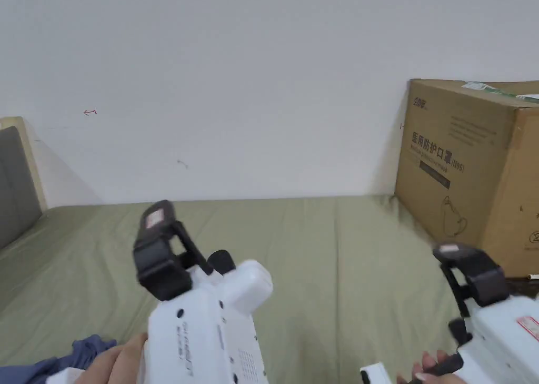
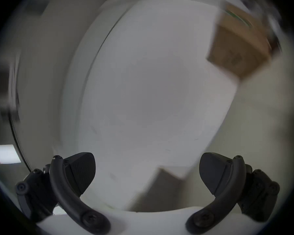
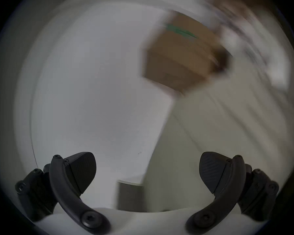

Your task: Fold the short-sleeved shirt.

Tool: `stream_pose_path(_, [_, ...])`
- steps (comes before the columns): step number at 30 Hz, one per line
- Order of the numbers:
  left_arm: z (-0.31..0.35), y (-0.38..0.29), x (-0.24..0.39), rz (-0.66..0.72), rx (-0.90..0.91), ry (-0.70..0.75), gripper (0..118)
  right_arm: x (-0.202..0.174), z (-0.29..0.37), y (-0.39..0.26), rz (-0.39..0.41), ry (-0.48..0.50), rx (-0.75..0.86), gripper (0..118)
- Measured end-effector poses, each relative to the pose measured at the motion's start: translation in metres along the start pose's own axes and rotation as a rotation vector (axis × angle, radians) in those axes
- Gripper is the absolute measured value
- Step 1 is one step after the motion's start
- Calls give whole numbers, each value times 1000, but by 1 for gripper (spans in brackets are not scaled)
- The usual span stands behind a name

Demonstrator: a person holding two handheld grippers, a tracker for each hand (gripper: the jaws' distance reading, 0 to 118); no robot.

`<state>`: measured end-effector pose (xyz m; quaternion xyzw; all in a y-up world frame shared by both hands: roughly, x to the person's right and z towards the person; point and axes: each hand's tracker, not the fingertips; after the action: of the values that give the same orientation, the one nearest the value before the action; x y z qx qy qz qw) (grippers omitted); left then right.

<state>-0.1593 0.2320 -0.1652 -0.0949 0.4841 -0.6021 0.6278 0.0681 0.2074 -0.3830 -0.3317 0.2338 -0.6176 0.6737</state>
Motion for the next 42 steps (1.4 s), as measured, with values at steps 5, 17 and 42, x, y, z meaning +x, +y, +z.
stream_pose_path(5, [-7,-2,-16,295,-75,-161,118,40,-11,14,40,-148,-92,118])
stream_pose_path(17, [-40,-39,-47,1347,-318,-476,118,-68,2,-115,1744,-31,196,118])
stream_pose_path(42, [-39,-37,-53,1305,-343,-447,117,-71,16,-103,1555,-11,205,118])
